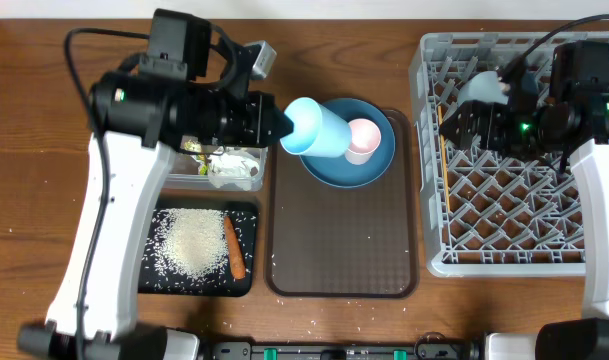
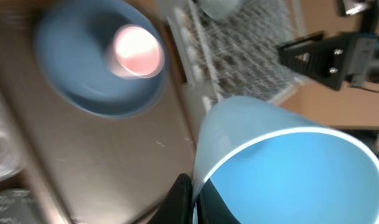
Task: Sort waste into correct bins and load items into the dishwasher rack
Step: 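Hold the cup out right and grasp it with the right gripper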
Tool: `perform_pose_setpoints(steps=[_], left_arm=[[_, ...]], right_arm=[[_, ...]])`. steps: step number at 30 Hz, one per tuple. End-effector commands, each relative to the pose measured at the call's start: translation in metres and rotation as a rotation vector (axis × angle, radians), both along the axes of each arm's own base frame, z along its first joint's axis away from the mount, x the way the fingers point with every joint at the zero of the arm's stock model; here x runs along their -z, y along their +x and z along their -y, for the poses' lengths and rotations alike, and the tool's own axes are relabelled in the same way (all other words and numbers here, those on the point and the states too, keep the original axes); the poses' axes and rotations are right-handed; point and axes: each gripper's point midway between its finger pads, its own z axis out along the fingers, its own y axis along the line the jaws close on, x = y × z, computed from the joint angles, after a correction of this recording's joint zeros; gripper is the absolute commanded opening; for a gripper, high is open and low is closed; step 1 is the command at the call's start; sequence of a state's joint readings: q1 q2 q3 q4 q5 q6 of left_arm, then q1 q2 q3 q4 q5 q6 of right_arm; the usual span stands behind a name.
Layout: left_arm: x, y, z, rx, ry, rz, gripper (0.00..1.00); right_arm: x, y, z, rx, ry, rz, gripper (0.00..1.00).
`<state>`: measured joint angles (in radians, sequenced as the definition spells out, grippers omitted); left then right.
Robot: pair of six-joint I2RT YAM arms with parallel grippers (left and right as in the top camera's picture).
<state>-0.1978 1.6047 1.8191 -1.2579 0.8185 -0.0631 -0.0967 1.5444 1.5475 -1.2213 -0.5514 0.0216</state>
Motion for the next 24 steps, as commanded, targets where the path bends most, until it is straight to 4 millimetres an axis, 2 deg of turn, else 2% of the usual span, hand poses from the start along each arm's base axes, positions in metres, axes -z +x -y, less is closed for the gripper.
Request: perform_pose_setpoints(steps=[1, 4, 6, 10, 18, 24], left_arm=[[-0.016, -0.007, 0.020, 0.165, -0.247, -0.038, 0.06], [-0.007, -0.006, 0.027, 0.222, -0.325, -0.092, 0.06], [-0.004, -0.007, 0.033, 0.255, -0.381, -0.122, 0.06], [-0.009, -0.012, 0.045, 0.311, -0.476, -0.143, 0.06], [-0.009, -0.033, 0.068, 0.392, -0.470, -0.167, 0.06], [-0.009, -0.044, 0.080, 0.434, -0.466, -0.175, 0.06]], right_arm=[[-0.037, -0.020, -0.053, -0.347, 0.263, 0.178, 0.99], [-0.073, -0.049, -0.079, -0.568, 0.477, 0.358, 0.99], [-0.079, -0.062, -0.085, -0.653, 0.500, 0.428, 0.99], [-0.079, -0.084, -0.098, -0.792, 0.490, 0.495, 0.99], [-0.082, -0.091, -0.116, -0.879, 0.510, 0.544, 0.99], [-0.097, -0.095, -0.129, -0.897, 0.595, 0.599, 0.99]])
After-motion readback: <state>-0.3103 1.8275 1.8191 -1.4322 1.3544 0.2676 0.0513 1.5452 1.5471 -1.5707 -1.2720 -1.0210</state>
